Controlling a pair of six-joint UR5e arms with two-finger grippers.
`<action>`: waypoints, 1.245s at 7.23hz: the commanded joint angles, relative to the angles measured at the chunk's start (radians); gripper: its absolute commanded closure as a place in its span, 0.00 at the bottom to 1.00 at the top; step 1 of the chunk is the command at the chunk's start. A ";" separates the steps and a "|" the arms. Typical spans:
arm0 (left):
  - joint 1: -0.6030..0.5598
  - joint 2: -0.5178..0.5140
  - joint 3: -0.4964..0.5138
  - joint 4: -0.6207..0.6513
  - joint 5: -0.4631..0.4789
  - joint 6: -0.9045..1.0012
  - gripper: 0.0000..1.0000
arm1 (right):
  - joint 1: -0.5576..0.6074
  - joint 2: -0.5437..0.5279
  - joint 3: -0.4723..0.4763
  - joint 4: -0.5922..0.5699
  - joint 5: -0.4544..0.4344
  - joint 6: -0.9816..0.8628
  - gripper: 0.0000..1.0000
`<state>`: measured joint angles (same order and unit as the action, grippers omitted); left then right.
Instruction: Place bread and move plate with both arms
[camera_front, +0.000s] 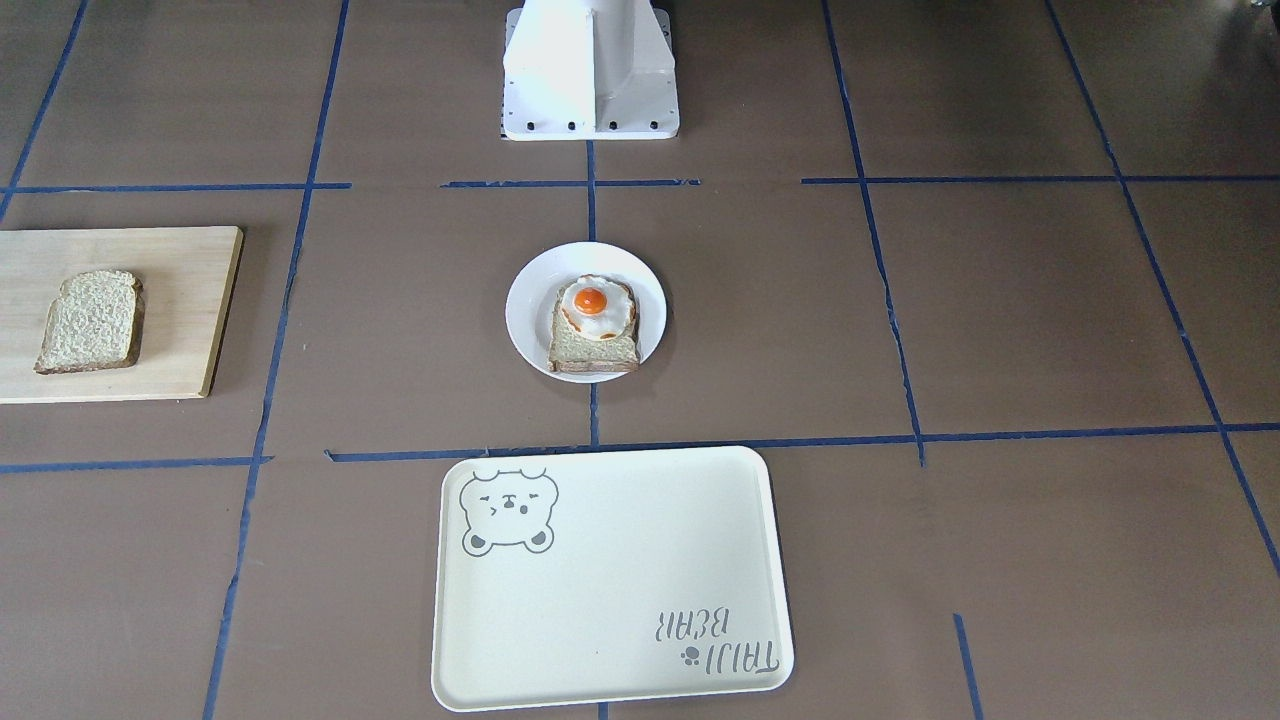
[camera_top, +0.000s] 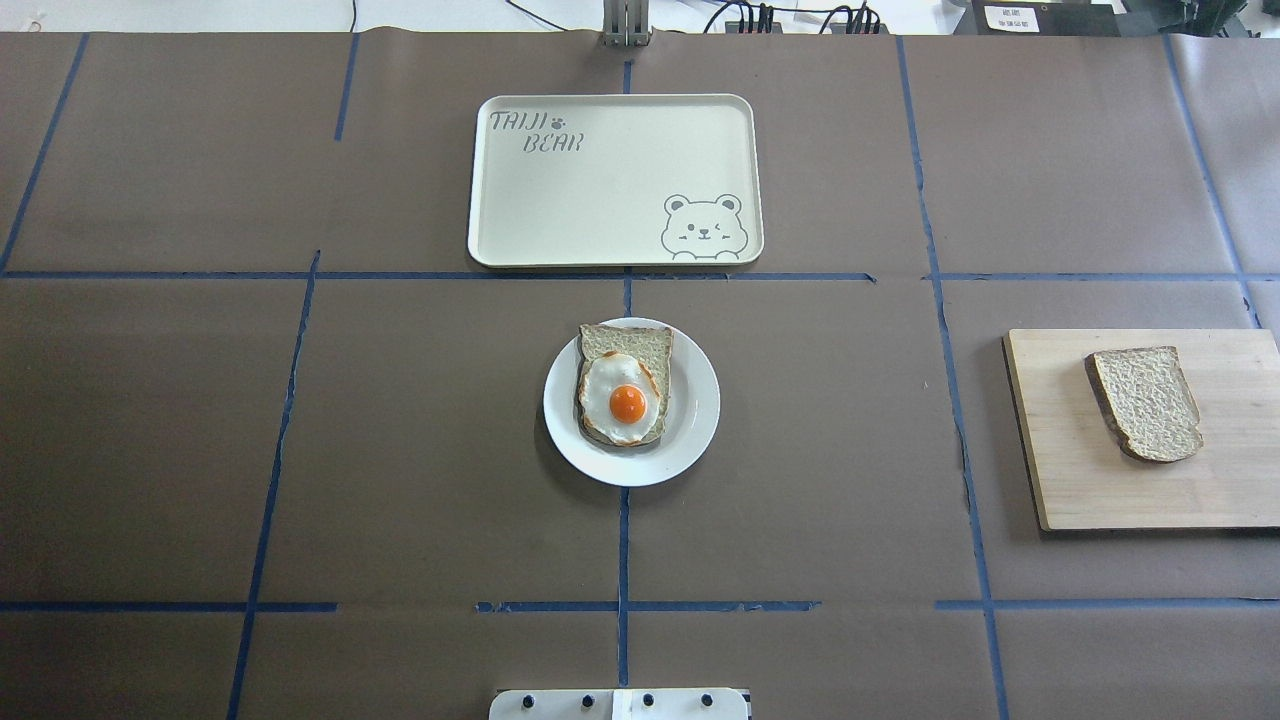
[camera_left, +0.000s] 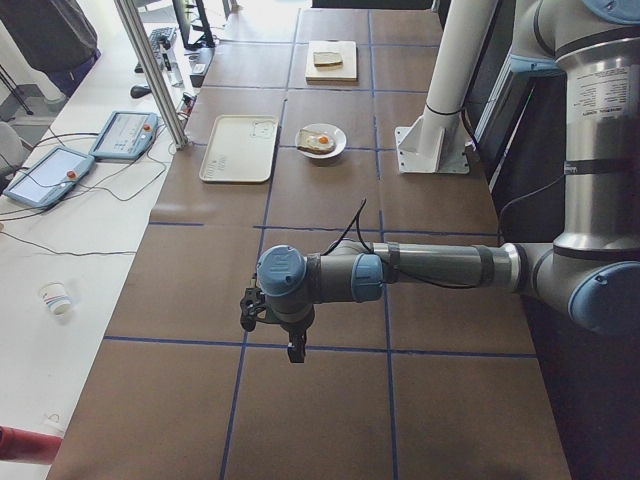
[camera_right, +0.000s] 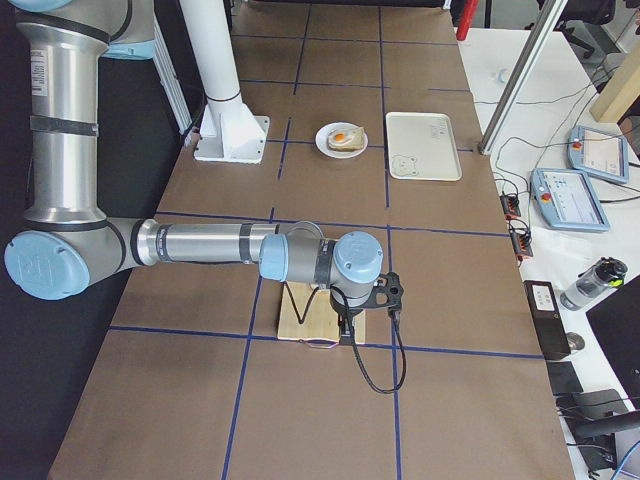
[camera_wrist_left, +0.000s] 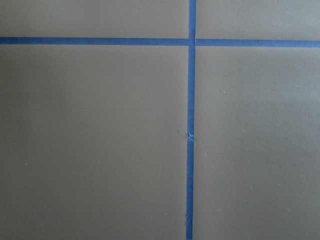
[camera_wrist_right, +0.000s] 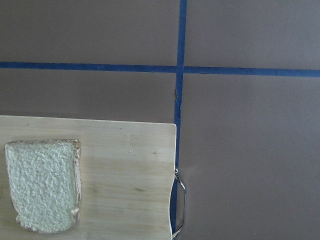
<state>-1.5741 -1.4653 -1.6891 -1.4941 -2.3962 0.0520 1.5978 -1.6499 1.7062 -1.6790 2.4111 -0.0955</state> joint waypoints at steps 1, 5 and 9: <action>-0.001 0.002 -0.004 0.000 0.000 -0.001 0.00 | 0.001 0.005 0.001 -0.001 -0.001 -0.001 0.00; -0.001 0.016 -0.006 -0.002 -0.001 -0.003 0.00 | -0.001 0.077 0.003 -0.001 -0.003 0.016 0.00; 0.002 -0.001 -0.044 -0.017 -0.020 -0.004 0.00 | -0.042 0.110 -0.014 -0.001 -0.006 0.060 0.00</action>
<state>-1.5747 -1.4573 -1.7153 -1.5067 -2.4044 0.0492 1.5790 -1.5434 1.6963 -1.6787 2.4056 -0.0577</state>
